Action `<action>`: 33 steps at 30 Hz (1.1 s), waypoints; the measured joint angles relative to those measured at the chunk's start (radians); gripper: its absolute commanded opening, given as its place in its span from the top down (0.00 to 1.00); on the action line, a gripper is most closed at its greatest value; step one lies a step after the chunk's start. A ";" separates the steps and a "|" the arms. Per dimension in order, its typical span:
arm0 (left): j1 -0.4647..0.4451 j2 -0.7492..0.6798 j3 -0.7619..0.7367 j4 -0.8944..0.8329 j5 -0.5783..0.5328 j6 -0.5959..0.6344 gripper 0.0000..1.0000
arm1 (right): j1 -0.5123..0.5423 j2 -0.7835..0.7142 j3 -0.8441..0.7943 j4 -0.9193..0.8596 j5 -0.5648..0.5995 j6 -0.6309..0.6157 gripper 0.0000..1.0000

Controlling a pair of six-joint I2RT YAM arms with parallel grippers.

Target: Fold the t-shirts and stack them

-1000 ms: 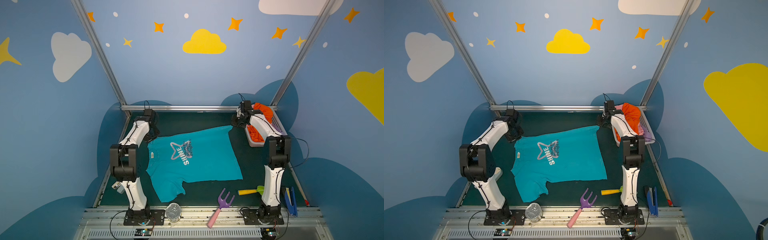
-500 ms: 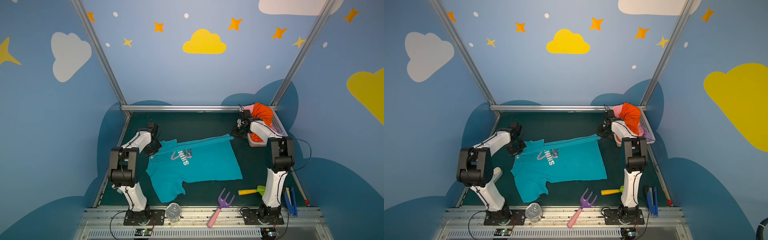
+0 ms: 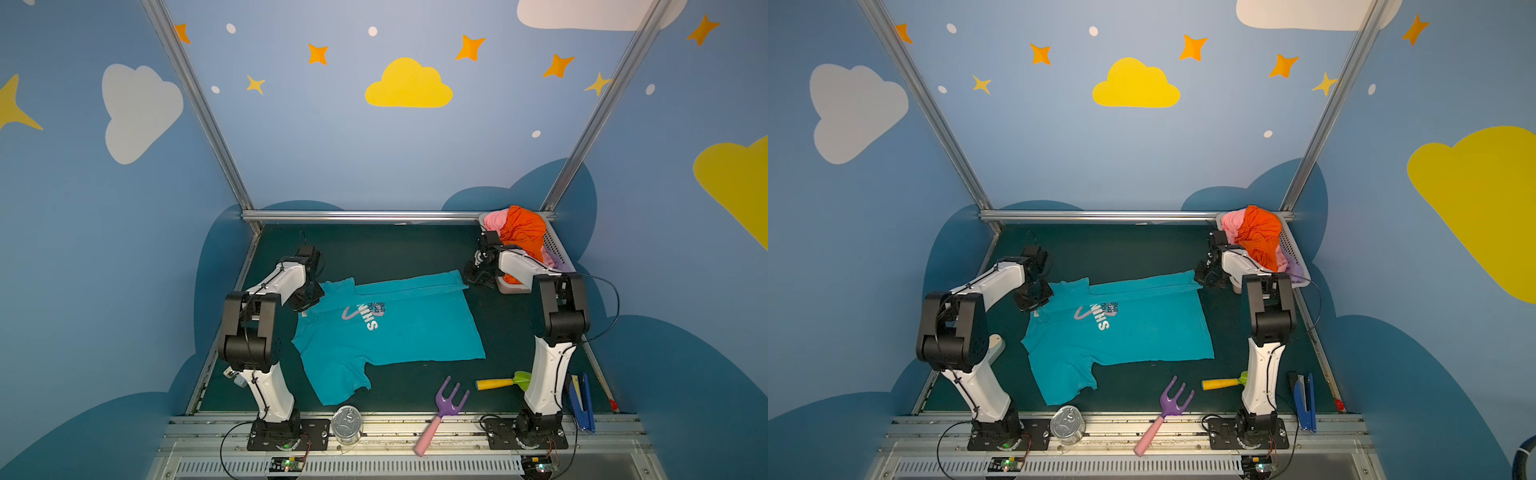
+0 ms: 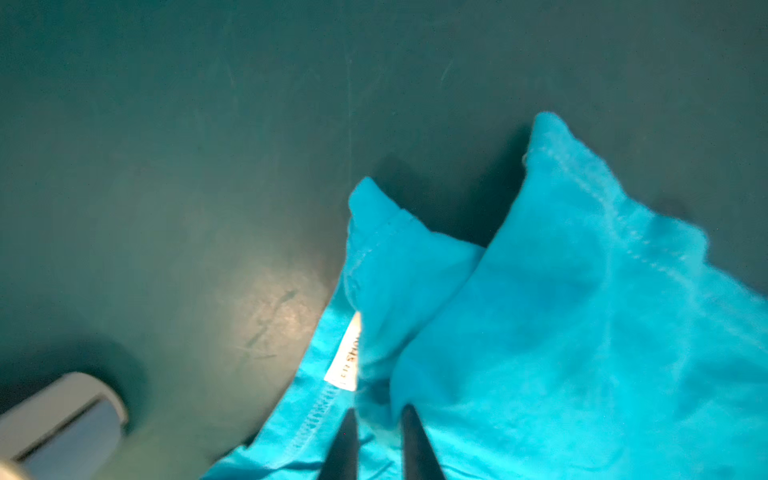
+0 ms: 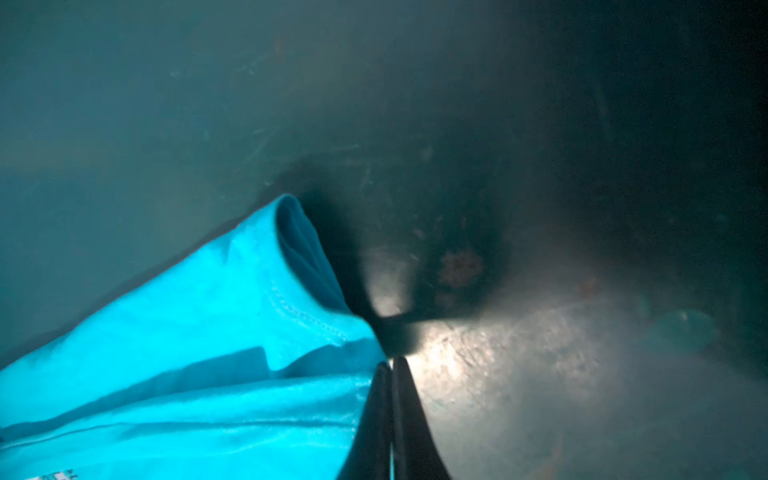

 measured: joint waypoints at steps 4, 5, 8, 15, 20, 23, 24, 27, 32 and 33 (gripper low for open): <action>-0.015 -0.003 0.024 -0.048 -0.051 -0.012 0.60 | 0.002 -0.051 -0.053 0.007 0.011 0.009 0.77; -0.019 -0.007 0.031 -0.060 -0.062 -0.014 0.58 | 0.002 -0.069 -0.070 0.008 0.013 0.012 0.73; -0.037 -0.022 0.075 -0.100 -0.091 -0.024 0.48 | 0.012 -0.153 -0.136 0.012 0.029 0.020 0.62; -0.131 0.082 0.376 -0.148 -0.132 -0.005 0.29 | 0.056 -0.349 -0.255 0.013 0.124 0.021 0.54; -0.214 0.330 0.637 -0.183 -0.154 0.023 0.24 | 0.110 -0.418 -0.311 0.018 0.179 0.012 0.54; -0.252 0.475 0.757 -0.224 -0.159 0.039 0.22 | 0.135 -0.427 -0.323 0.019 0.197 0.004 0.54; -0.264 0.521 0.797 -0.241 -0.165 0.042 0.22 | 0.143 -0.427 -0.323 0.021 0.198 0.002 0.54; -0.293 0.627 0.896 -0.296 -0.191 0.050 0.21 | 0.151 -0.428 -0.323 0.022 0.198 -0.003 0.54; -0.315 0.679 0.980 -0.367 -0.242 0.049 0.52 | 0.151 -0.428 -0.323 0.023 0.197 -0.006 0.54; -0.316 0.681 0.984 -0.378 -0.249 0.043 0.66 | 0.151 -0.428 -0.323 0.023 0.196 -0.006 0.54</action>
